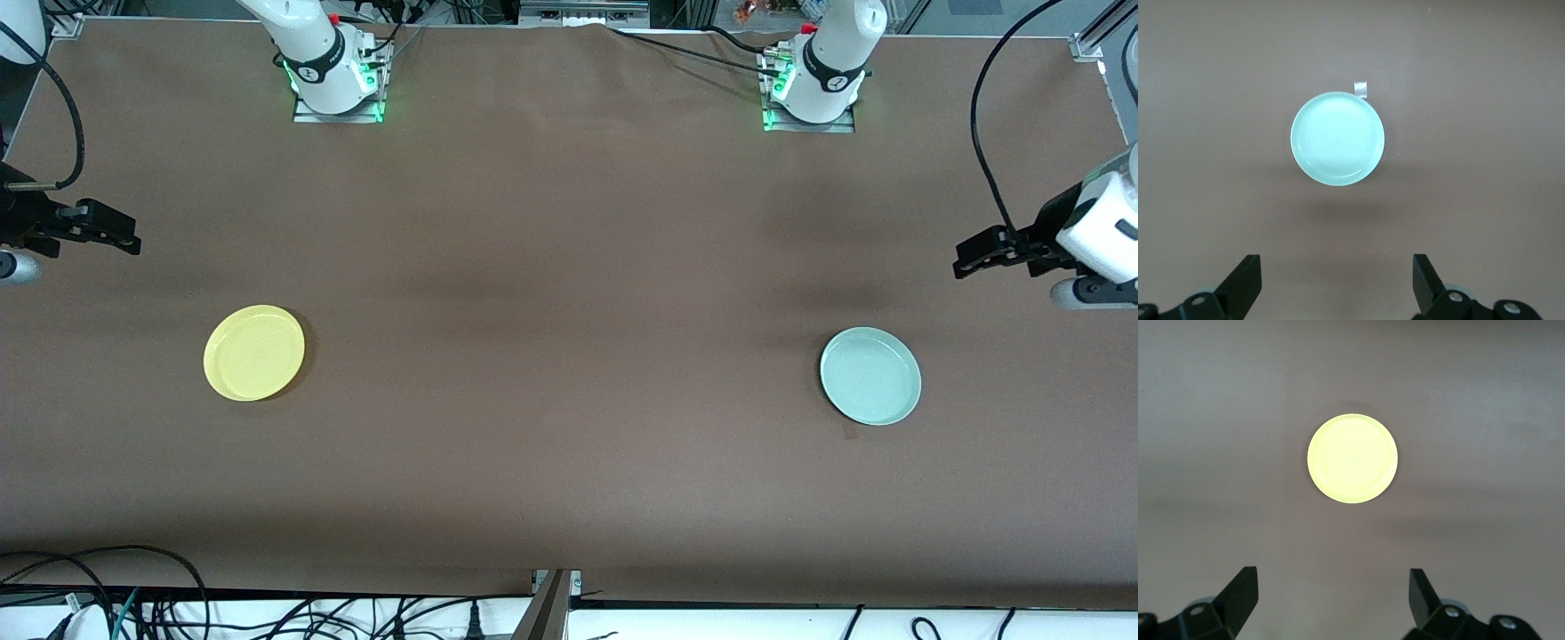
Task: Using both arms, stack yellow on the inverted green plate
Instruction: 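Move the left gripper from rest toward the pale green plate, then lower the left gripper and grasp the green plate's rim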
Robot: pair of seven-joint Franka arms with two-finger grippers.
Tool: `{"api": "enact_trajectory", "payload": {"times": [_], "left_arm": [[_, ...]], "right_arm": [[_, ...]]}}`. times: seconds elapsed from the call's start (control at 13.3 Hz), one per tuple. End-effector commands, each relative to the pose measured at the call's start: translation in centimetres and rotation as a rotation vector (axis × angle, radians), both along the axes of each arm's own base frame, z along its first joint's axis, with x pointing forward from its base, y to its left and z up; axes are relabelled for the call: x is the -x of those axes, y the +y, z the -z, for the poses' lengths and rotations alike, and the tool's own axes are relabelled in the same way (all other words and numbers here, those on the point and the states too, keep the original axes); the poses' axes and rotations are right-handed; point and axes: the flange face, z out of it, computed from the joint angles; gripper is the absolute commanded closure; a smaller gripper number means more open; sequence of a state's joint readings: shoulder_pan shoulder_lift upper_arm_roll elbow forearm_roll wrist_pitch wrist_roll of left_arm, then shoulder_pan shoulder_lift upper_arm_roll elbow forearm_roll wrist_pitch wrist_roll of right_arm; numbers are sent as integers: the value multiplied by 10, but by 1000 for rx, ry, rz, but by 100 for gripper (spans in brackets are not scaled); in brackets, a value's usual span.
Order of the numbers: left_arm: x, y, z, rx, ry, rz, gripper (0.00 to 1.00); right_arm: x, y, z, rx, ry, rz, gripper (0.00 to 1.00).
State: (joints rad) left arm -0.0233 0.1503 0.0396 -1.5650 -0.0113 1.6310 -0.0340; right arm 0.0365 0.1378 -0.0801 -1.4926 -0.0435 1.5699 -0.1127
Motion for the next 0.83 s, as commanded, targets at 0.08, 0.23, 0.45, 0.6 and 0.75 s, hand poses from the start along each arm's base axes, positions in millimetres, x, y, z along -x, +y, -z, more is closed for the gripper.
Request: {"api": "enact_trajectory", "payload": {"times": [0.08,0.23,0.45,0.6,0.75], "left_arm": [[-13,8,41,0,14,-15,0],[-11,15,65,0,9,-25,0],[-6,25,116,-3,-14,-41,0],[-3,32,167,-33,-58,-34,0],[-4,33,203,-58,-62,-13,0]], "right_arm": [[-2,-2,-4,-13,-9,12,0],[-3,-1,-4,-15,-9,9,0],[-3,-1,-4,-15,-9,9,0],[-3,-1,-4,-15,-9,10,0],[-3,-1,-4,-15,-9,10,0]]}}
